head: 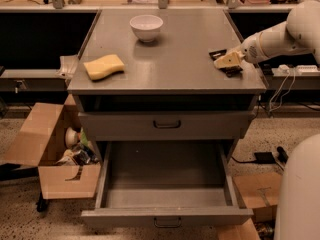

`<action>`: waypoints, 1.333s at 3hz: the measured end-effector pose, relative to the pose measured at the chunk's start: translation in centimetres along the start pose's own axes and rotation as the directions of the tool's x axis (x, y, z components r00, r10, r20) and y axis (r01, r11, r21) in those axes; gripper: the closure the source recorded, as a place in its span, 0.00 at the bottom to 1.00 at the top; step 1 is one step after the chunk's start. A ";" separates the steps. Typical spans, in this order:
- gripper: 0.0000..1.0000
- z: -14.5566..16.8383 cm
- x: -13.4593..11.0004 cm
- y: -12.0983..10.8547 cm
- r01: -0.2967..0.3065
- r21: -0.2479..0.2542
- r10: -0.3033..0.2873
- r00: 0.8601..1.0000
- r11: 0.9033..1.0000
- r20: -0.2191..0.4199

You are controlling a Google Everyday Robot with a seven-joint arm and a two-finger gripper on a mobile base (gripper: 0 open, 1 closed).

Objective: Place rxbar chocolate into middle drawer

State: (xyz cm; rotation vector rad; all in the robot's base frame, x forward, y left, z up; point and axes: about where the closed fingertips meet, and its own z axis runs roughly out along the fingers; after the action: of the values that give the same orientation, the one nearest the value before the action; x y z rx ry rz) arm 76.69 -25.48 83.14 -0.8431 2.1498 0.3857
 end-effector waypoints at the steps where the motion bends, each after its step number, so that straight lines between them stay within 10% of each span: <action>1: 1.00 -2.2 -3.0 2.3 0.080 -0.021 -0.077 0.993 0.997 0.087; 2: 1.00 -4.7 -7.0 6.3 0.235 -0.056 -0.218 0.953 0.970 0.208; 3: 1.00 -7.5 -9.8 10.0 0.371 -0.081 -0.331 0.892 0.925 0.307; 4: 1.00 -7.3 -9.7 10.0 0.374 -0.080 -0.334 0.892 0.924 0.305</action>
Offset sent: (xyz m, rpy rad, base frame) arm -0.0736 0.0866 0.1434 0.0672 -0.4130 0.3795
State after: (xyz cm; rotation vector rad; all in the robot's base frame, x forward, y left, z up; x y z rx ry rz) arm 70.45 -17.63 95.27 -1.1602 1.6729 0.4395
